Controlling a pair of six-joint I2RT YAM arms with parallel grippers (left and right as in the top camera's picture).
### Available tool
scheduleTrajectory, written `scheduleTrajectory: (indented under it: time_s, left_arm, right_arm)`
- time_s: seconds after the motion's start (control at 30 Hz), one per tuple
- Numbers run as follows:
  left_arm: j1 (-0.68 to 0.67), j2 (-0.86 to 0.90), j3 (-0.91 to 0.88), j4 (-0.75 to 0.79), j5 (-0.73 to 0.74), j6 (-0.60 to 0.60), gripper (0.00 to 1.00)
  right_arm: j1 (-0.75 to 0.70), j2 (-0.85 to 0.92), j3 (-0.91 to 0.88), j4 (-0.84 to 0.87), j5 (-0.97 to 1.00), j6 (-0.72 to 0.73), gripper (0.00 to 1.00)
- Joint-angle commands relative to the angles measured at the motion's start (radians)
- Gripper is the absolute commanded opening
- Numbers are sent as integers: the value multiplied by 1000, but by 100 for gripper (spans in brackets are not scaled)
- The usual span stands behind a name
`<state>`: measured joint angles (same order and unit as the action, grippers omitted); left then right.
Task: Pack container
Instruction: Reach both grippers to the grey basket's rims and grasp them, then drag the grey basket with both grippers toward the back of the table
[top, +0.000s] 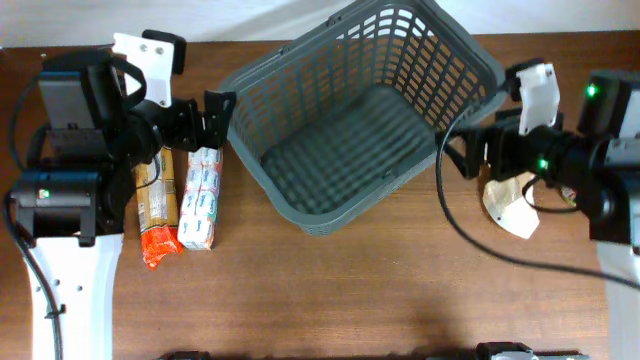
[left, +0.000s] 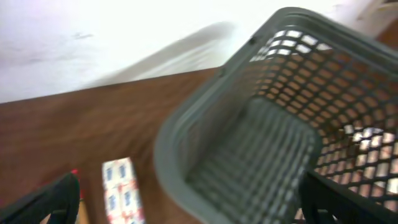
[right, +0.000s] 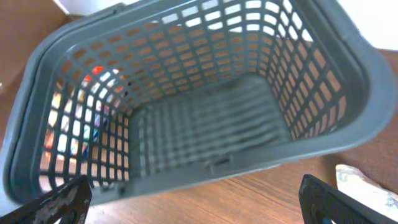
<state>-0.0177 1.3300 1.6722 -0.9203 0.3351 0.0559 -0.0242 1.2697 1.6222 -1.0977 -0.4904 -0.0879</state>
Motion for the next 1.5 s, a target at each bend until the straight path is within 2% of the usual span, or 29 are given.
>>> scheduleTrajectory:
  time_s: [0.0,0.2,0.37,0.47,0.53,0.57,0.6,0.73,0.8,0.87,0.97,1.07,1.1,1.13,1.17,1.2,1.37,1.47]
  left_arm:
    - [1,0,25,27,62,-14,99]
    - [1,60,60,26,47,-18,99]
    - [1,204,196,-137,-3,-16,94]
    - [1,277,273,-222,2,-14,94]
    - [1,297,302,-275,10,-14,90]
    - [0,298,308,-302,10,-14,74]
    - [0,296,314,-332,18,-14,54]
    - [-2,278,354,-463,61,-13,15]
    - [-12,264,387,-525,134,40,7]
    - [-44,248,423,-577,183,114,3]
    - [-147,229,468,-634,108,174,2]
    - [-288,223,488,-673,-59,180,2]
    - [-330,224,488,-682,-89,185,2]
    - [-370,225,488,-689,-98,199,2]
    - [-410,226,488,-694,-96,221,2]
    - [-442,226,488,-698,-96,231,2]
    - [-572,227,488,-720,-89,274,2]
    - [-623,233,488,-731,-89,286,2]
  right_arm:
    - [6,66,92,-22,93,78,99]
    - [6,259,378,-182,235,79,99]
    - [6,404,611,-289,234,83,99]
    - [5,453,666,-310,241,83,99]
    - [3,471,667,-305,244,83,99]
    - [3,480,667,-305,245,82,99]
    - [3,490,667,-305,243,82,99]
    - [5,515,667,-297,240,78,100]
    - [4,517,667,-297,241,77,82]
    - [2,517,667,-297,241,78,71]
    - [3,517,667,-302,241,79,68]
    - [5,519,667,-306,242,79,74]
    - [5,519,667,-306,245,79,70]
    - [5,519,667,-305,259,87,59]
    - [5,519,667,-305,275,103,39]
    - [5,520,667,-306,285,117,31]
    - [8,535,667,-305,282,130,25]
    - [14,554,667,-305,282,177,14]
